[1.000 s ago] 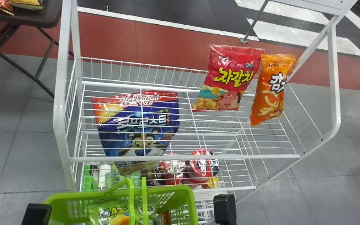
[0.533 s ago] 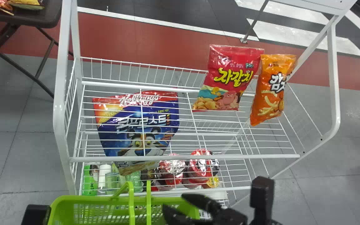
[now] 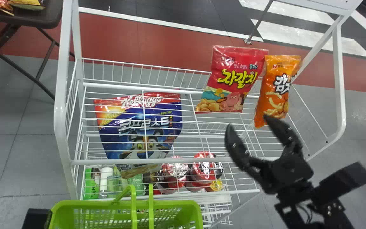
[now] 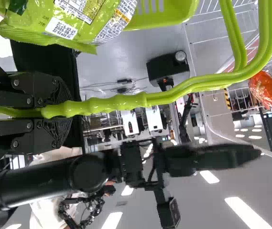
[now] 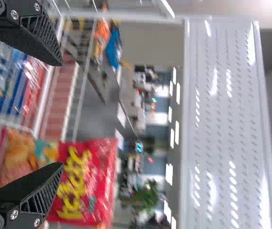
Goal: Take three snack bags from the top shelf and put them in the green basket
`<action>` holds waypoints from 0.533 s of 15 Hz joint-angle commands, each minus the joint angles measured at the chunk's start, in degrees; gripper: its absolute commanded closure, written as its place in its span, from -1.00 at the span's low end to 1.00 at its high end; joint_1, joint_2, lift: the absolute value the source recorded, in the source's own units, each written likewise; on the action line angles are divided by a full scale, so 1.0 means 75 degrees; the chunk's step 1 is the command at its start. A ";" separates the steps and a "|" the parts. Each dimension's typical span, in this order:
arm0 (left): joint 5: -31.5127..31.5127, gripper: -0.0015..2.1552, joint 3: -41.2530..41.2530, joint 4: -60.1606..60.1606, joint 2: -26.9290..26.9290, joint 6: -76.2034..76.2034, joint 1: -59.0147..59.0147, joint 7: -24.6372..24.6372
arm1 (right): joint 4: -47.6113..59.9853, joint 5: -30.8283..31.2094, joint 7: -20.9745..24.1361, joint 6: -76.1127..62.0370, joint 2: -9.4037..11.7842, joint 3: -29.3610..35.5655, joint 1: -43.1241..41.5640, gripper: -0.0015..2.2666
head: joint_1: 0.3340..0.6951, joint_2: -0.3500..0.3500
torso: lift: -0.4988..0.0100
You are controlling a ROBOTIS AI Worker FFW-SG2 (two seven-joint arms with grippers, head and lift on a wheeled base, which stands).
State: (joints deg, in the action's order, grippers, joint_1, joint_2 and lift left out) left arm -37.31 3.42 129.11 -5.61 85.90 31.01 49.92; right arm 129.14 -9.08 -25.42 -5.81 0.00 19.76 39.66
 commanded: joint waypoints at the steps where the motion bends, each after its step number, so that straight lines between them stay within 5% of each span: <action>1: 0.0006 0.64 0.0001 0.0000 -0.0002 0.0002 0.0037 0.0000 | -0.0461 0.0097 0.0073 0.0864 -0.0007 0.0553 -0.1070 -0.94 | 1.00 -1.00 | 0.79; 8: 0.0030 0.64 0.0012 0.0012 -0.0013 0.0002 0.0037 -0.0046 | -0.3285 0.1034 -0.0255 0.2200 0.0129 0.2135 -0.4327 -0.95 | 1.00 -1.00 | 0.79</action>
State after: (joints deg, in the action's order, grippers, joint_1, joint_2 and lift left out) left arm -37.17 3.52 129.18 -5.70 85.91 31.29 49.64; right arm 109.46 -2.73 -26.63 10.55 0.13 33.83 11.31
